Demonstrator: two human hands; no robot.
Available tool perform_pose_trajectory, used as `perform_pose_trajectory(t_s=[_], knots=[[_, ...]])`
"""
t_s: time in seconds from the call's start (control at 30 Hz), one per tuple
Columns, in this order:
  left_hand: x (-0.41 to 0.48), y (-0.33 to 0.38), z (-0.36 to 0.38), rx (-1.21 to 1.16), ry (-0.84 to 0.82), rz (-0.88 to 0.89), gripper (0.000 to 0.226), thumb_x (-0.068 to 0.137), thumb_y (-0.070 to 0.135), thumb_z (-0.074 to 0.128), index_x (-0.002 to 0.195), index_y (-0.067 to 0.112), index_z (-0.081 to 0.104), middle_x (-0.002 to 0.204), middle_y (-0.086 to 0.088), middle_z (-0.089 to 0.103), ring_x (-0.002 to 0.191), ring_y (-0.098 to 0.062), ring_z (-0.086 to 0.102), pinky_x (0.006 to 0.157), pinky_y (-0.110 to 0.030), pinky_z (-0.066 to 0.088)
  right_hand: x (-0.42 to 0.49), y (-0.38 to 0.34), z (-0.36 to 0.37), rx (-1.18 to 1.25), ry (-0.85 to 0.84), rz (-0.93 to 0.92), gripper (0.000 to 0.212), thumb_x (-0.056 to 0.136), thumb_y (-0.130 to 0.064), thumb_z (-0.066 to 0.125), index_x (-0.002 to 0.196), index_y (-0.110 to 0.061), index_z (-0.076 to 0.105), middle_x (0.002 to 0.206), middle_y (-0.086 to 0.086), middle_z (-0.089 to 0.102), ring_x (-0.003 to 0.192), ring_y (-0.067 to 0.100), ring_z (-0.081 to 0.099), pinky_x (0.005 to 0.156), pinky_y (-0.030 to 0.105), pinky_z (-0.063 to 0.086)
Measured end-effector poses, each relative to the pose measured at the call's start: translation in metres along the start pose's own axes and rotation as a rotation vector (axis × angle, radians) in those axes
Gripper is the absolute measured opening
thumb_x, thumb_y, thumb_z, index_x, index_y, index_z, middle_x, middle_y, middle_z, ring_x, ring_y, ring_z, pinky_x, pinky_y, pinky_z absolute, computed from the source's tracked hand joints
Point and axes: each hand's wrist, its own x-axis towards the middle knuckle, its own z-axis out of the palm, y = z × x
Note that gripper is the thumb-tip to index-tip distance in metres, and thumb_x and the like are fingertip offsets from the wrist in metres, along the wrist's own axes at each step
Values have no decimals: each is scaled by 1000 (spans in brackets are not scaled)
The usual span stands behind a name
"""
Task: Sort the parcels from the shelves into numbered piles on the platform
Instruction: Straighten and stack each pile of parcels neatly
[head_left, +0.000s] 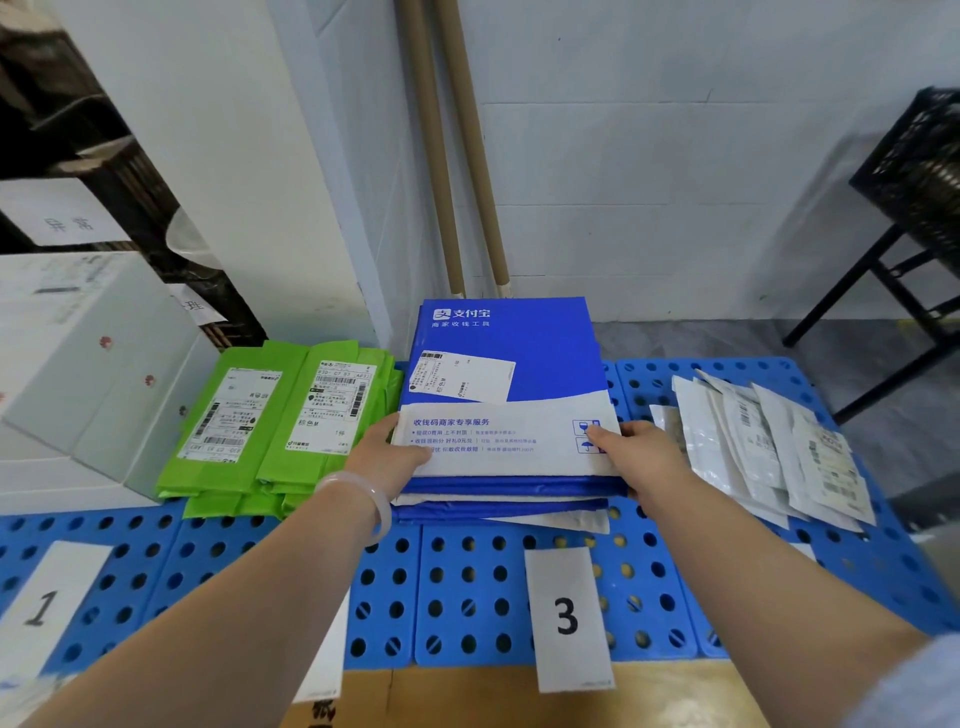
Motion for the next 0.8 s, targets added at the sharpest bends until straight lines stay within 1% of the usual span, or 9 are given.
perform_pose_trajectory(t_s=[0.1,0.23,0.4,0.47,0.53,0.6,0.7,0.77,0.8], knots=[[0,4,3,-44,11,-12,60,87,13,65,141,22,41,125,-1,57,103,-21,54,92,-35,46,0,-7,-5,-57,13,-25,31,89,-40,62,107,-15,61,102,3,65,88,21,59,77,38,52],[10,3,4,-112,17,-49,67,80,15,70,139,28,42,126,-4,60,110,-29,59,94,-49,50,-1,-13,-9,-155,24,-72,36,89,-42,60,107,-12,62,101,4,64,89,21,59,73,34,50],[12,1,2,-87,8,-55,66,82,14,67,141,26,40,124,-5,60,108,-29,60,95,-49,50,-5,-10,-8,-184,15,-73,35,88,-42,62,107,-12,63,94,1,63,82,18,58,69,32,50],[10,-2,3,-67,-3,-58,65,83,13,66,141,25,40,119,-4,62,105,-28,61,94,-48,50,-6,-8,-6,-180,-2,-57,33,90,-39,62,108,-12,61,96,2,62,83,18,56,71,33,48],[7,-4,4,-33,-12,-51,62,87,10,63,142,23,39,114,-1,61,102,-25,60,95,-42,49,-7,-7,-4,-155,-31,-12,32,90,-37,61,110,-13,57,104,3,61,91,21,56,80,37,52],[4,-5,6,5,-28,-38,61,91,9,59,145,21,34,116,-3,58,98,-21,54,89,-35,46,-7,-5,-4,-88,-70,72,34,90,-38,62,115,-17,51,111,4,57,104,25,55,88,47,53],[0,-5,9,46,-59,-38,65,96,14,53,151,25,20,132,-4,52,96,-19,49,79,-31,41,-5,0,-1,42,-122,189,43,88,-39,64,122,-19,47,117,3,57,109,30,55,85,54,54],[0,-5,10,80,-63,-40,67,97,16,50,152,26,14,129,-3,52,84,-16,51,71,-28,42,-4,1,2,108,-133,224,47,85,-38,67,123,-18,47,115,5,59,104,31,58,81,56,55],[1,-5,10,73,-59,-50,68,98,16,49,153,27,11,122,-2,53,77,-14,51,68,-29,45,-3,2,3,114,-133,230,49,84,-38,68,123,-17,47,113,6,61,102,31,59,80,55,55]])
